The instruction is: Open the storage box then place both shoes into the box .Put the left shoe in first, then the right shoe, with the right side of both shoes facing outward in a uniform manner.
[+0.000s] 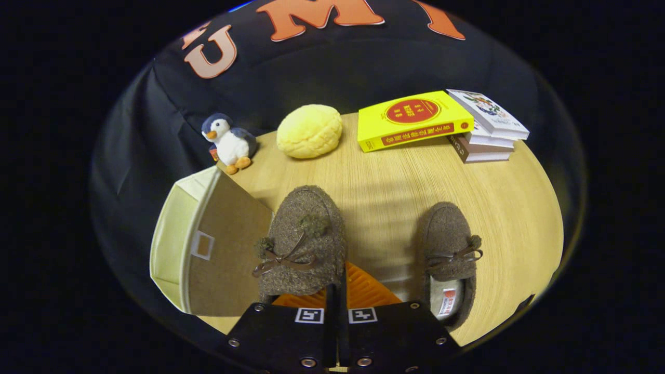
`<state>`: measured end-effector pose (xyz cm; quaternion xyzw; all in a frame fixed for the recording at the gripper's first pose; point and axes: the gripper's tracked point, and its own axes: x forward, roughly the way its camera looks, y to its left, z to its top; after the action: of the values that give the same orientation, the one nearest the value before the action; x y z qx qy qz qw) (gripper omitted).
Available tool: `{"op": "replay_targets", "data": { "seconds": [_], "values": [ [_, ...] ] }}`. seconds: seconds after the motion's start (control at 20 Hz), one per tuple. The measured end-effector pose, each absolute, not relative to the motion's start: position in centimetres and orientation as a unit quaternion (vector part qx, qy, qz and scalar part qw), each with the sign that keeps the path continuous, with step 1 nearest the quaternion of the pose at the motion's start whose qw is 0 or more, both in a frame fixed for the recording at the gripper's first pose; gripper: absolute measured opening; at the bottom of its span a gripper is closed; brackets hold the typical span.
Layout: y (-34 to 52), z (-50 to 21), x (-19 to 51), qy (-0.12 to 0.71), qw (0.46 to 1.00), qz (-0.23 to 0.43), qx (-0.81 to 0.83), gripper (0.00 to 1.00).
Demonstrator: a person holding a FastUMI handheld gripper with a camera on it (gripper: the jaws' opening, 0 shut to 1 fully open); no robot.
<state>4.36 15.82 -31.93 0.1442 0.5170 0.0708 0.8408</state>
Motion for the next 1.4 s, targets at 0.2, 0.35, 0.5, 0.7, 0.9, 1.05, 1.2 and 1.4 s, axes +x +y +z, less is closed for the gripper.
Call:
{"op": "replay_targets", "data": {
  "seconds": [0.2, 0.35, 0.5, 0.7, 0.9, 1.05, 1.2, 1.4],
  "values": [
    [18.4, -26.3, 5.4, 0.497, 0.853, 0.079, 0.140, 0.03],
    [22.1, -23.2, 6.1, 0.483, 0.859, 0.101, 0.138, 0.03],
    [26.1, -21.7, 6.6, 0.479, 0.860, 0.116, 0.134, 0.03],
    [32.2, -21.2, 7.1, 0.483, 0.856, 0.130, 0.128, 0.03],
    [38.0, -22.0, 7.5, 0.492, 0.851, 0.139, 0.116, 0.03],
    [40.6, -23.5, 7.6, 0.503, 0.848, 0.138, 0.097, 0.03],
    [42.0, -25.6, 7.4, 0.519, 0.840, 0.131, 0.084, 0.03],
    [42.4, -27.8, 7.2, 0.539, 0.830, 0.121, 0.079, 0.03]
  ]
}}
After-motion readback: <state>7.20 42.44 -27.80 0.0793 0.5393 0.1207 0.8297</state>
